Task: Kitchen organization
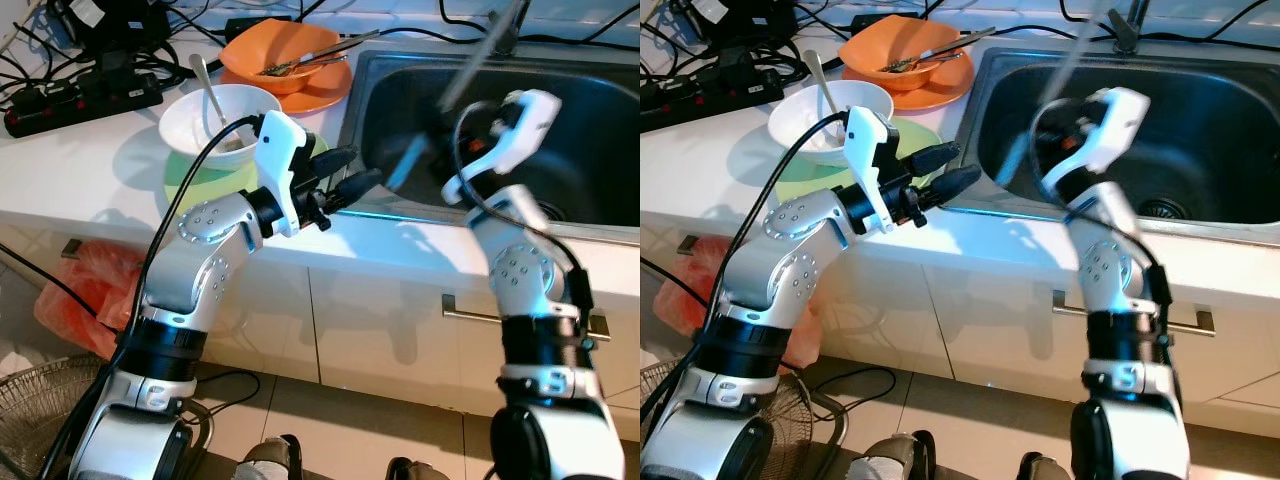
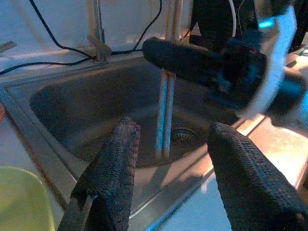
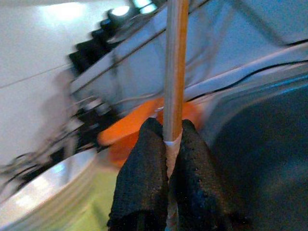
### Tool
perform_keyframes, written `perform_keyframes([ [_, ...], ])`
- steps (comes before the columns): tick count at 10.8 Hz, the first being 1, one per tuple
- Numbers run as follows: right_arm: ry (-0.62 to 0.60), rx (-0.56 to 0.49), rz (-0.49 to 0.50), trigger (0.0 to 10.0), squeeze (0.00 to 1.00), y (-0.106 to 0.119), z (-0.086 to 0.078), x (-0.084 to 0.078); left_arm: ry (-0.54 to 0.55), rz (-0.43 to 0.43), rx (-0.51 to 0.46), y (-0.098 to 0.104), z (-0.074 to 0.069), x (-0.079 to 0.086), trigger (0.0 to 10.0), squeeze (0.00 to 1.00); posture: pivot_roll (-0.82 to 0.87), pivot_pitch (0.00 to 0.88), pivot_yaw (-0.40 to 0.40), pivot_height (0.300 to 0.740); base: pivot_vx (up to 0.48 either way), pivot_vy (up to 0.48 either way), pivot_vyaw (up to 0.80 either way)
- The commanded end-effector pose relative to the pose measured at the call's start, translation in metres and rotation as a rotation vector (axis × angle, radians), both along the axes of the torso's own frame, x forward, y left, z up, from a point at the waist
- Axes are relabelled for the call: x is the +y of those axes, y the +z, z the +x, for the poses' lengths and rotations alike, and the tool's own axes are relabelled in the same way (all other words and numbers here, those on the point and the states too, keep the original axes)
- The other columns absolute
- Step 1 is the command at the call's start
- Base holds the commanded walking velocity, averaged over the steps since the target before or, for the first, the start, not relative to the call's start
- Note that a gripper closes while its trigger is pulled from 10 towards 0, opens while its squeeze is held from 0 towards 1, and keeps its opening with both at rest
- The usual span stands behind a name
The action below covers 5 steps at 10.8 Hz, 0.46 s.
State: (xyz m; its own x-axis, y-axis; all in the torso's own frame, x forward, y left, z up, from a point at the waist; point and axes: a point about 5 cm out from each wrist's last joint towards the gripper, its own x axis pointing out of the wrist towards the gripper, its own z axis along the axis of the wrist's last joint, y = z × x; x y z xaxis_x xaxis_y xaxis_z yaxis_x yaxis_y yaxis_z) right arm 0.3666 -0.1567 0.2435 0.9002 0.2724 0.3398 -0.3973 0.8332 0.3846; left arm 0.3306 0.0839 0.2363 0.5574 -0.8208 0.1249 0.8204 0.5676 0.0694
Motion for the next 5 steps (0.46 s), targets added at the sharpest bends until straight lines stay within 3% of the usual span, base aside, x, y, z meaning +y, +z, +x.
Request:
perform_keyframes([
  [1, -0.057, 0.0, -0.006, 0.0, 0.0, 0.001, 0.003, -0.007, -0.001, 0.016, 0.005, -0.003, -0.003, 0.003, 10.0, 1.0, 0.13, 0.132, 0.072, 0.74, 0.0, 0.0, 0.0],
  [2, -0.076, 0.001, -0.02, 0.0, 0.0, 0.0, 0.004, -0.008, -0.001, 0.019, 0.006, -0.004, -0.004, 0.004, 10.0, 1.0, 0.14, 0.132, 0.071, 0.74, 0.0, 0.0, 0.0],
  [4, -0.136, 0.088, -0.31, 0.0, 0.0, -0.013, 0.018, -0.008, -0.007, 0.032, 0.016, -0.006, -0.015, 0.007, 10.0, 1.0, 0.14, 0.133, 0.072, 0.74, 0.0, 0.0, 0.0],
  [5, -0.148, 0.08, -0.423, 0.0, 0.0, -0.012, 0.024, -0.009, -0.016, 0.05, 0.031, -0.012, -0.02, 0.007, 10.0, 1.0, 0.15, 0.134, 0.072, 0.74, 0.0, 0.0, 0.0],
])
